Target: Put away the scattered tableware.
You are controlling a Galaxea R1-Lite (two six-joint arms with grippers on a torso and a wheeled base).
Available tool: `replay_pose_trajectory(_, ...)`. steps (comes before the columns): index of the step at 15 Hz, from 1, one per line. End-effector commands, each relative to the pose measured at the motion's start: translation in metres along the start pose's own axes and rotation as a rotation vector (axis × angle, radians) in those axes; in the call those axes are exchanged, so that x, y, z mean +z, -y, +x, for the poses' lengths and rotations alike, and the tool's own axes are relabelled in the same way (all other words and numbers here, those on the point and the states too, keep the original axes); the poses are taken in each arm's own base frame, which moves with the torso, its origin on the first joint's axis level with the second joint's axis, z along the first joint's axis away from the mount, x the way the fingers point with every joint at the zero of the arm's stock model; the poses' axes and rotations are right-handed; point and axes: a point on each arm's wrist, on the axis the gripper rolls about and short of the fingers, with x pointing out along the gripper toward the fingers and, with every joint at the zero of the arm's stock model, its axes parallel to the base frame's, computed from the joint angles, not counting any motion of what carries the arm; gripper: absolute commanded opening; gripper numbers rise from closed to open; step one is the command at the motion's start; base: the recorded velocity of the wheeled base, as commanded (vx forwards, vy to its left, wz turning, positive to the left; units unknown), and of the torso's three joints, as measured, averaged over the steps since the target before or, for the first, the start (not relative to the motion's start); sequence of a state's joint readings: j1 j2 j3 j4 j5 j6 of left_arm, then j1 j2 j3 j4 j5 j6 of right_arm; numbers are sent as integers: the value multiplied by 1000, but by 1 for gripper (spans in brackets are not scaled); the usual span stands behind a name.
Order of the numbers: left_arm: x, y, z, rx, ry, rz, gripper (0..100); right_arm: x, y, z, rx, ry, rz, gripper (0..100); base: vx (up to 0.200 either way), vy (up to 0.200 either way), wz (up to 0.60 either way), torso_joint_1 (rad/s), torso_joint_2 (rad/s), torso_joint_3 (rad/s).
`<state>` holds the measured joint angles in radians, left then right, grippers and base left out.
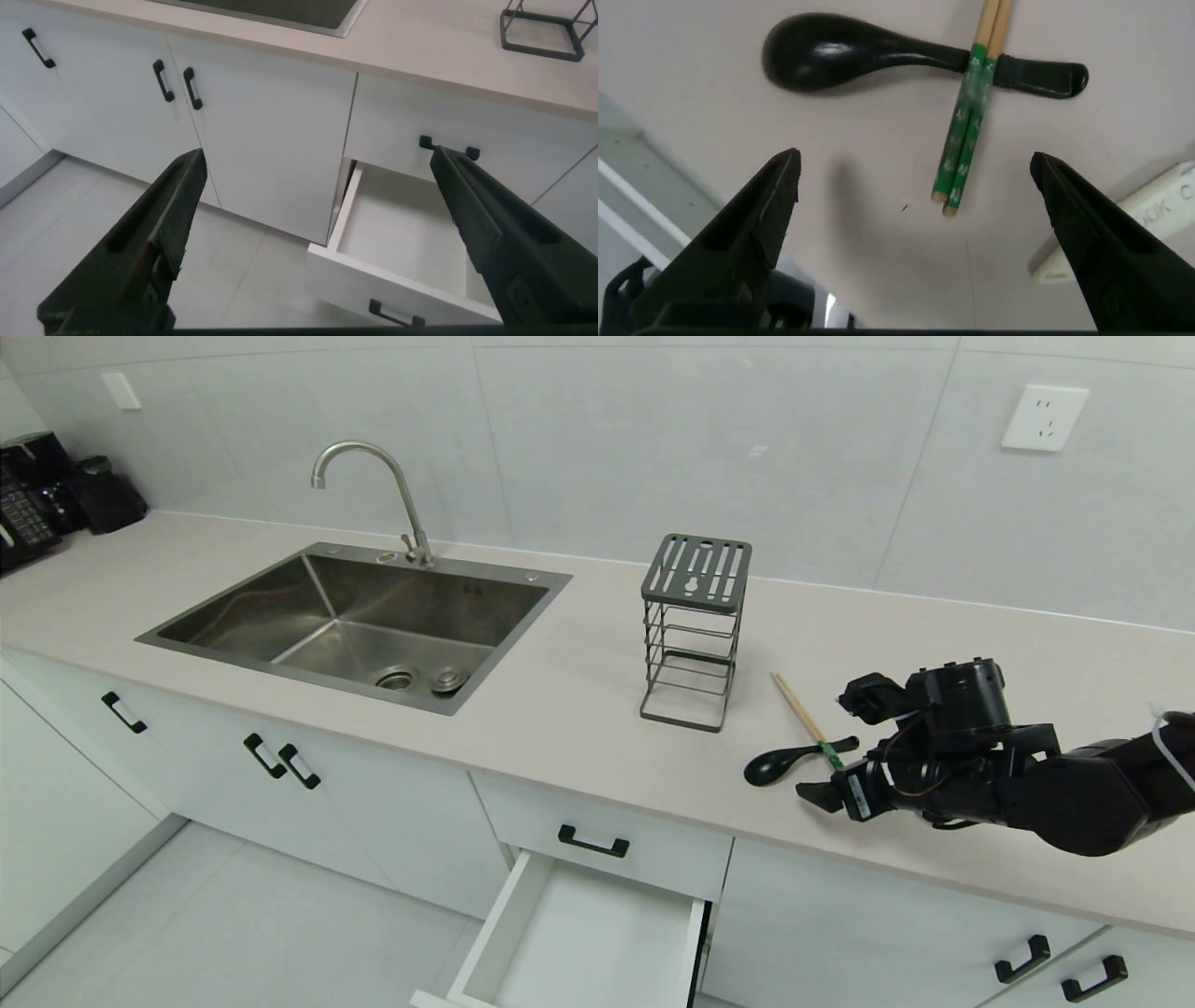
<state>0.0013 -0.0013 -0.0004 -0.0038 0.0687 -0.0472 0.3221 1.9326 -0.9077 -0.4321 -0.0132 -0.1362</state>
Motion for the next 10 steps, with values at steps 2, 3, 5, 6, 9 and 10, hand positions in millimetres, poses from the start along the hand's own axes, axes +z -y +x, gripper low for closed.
replay_pose_trajectory(2,0,0,0,1,-1,0,100,0,-1,22,-8,-7,-1,100,0,0,0,0,0,0)
replay_pose_trajectory(3,0,0,0,1,-1,0,100,-3,-2,24,-7,-17,-1,100,0,0,0,0,0,0)
replay_pose_trajectory(5,0,0,0,1,-1,-2,100,-4,-2,28,-5,-22,-2,100,0,0,0,0,0,0)
replay_pose_trajectory(6,0,0,0,2,-1,0,100,-4,-3,30,-3,-21,-3,100,0,0,0,0,0,0)
replay_pose_trajectory(9,0,0,0,2,1,0,100,4,-1,34,-14,10,-1,0,0,0,0,0,0,0)
replay_pose_trajectory(10,0,0,0,1,-1,0,100,3,0,33,-17,8,2,0,0,0,0,0,0,0)
